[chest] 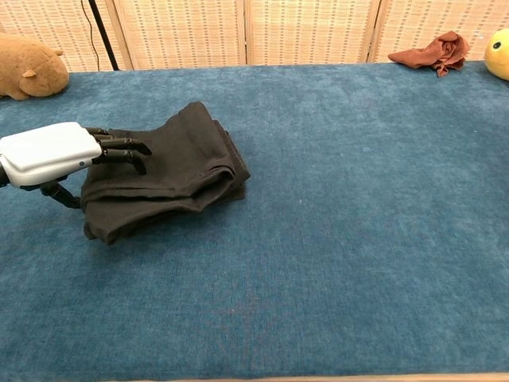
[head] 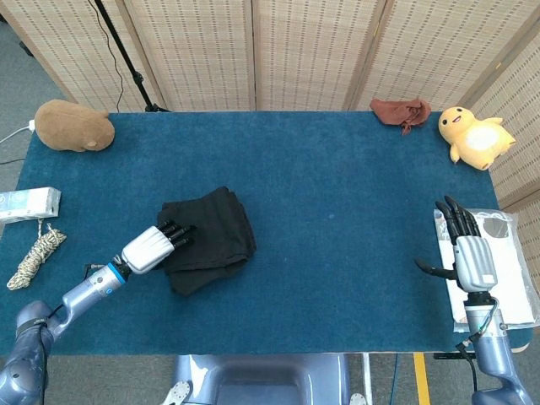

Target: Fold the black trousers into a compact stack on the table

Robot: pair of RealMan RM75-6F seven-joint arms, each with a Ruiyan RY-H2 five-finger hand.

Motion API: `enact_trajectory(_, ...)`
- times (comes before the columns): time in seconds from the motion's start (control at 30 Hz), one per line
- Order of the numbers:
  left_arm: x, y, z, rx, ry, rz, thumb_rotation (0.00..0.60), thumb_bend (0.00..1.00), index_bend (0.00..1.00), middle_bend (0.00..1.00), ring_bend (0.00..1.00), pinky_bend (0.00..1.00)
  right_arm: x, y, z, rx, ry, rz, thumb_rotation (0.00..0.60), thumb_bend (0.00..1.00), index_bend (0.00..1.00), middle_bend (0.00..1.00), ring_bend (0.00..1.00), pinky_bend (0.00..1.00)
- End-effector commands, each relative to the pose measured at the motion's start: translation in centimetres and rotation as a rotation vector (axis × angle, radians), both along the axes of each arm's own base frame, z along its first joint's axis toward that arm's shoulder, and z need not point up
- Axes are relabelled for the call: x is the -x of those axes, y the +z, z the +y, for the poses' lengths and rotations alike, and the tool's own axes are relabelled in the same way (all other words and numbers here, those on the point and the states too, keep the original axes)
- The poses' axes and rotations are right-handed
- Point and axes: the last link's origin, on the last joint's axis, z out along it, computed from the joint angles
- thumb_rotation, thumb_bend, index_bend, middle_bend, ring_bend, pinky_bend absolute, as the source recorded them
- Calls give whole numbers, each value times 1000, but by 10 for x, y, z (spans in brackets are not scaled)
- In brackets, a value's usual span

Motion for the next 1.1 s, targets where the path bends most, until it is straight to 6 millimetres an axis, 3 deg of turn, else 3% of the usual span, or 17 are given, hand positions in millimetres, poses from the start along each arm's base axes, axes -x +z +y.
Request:
enact_trajectory(0.03,-2,-3,1,-11,-11,15,600,539,325,196,308,270,0,1,0,3,1,0,600,0,0,0,0,68)
enact_trajectory(0.27,-7,-11,4,-39,-26,36,600,552,365,234,348,281,-1,1,1,3,5,1,600,0,0,0,0,68)
enact_trajectory(0.53,-21,-5,12,-78,-58,-5,600,587,606,457,510,417,-1,0,1,-2,7,-2,600,0,0,0,0,68)
enact_trajectory(0.7,-27,6,17,-107,-74,-51,600,612,698,543,575,451,-2,0,2,-3,11,-5,600,0,0,0,0,68)
enact_trajectory(0.93,-26,45,20,-164,-116,-132,600,637,731,574,600,453,-4,-1,3,-10,20,-14,600,0,0,0,0,68)
enact_trajectory(1.1,-4,77,4,-167,-139,-131,600,638,733,577,603,453,-7,-2,5,-17,28,-23,600,0,0,0,0,68)
